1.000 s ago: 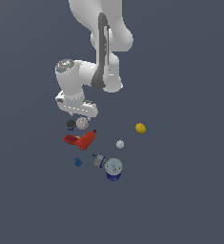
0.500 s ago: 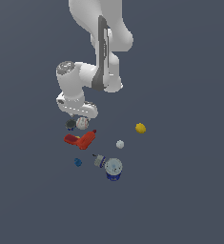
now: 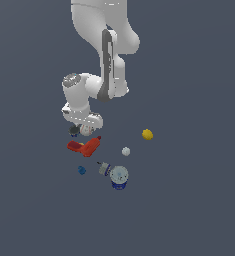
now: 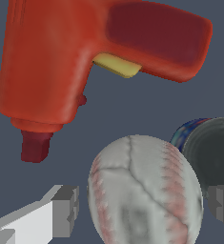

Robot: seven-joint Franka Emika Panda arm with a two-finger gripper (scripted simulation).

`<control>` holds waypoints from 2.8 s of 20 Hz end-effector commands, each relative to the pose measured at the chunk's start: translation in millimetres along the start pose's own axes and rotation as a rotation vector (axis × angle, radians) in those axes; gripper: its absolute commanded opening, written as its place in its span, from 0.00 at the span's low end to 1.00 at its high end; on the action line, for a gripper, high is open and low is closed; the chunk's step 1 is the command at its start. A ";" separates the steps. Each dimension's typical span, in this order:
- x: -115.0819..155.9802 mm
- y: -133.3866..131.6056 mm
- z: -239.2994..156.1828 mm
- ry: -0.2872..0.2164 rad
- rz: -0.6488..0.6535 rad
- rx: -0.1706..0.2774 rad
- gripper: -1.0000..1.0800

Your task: Pick up a designated object from a clutter of objects.

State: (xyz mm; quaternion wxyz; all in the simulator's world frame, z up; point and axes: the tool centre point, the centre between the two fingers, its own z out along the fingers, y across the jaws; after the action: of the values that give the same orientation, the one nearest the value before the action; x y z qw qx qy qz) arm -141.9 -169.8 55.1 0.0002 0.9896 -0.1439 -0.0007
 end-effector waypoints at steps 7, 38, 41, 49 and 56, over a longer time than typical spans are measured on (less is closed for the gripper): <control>0.9 0.1 7.3 0.001 0.000 0.001 0.00; 25.0 11.2 -89.6 0.000 0.002 -0.002 0.00; 31.7 14.2 -115.7 0.000 0.002 -0.003 0.00; 50.6 21.9 -187.2 0.000 0.002 -0.003 0.00; 69.3 28.5 -252.8 0.001 0.002 -0.002 0.00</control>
State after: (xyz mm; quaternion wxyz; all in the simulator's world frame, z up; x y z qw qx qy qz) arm -86.8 -214.2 292.3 0.0012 0.9894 -0.1449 -0.0011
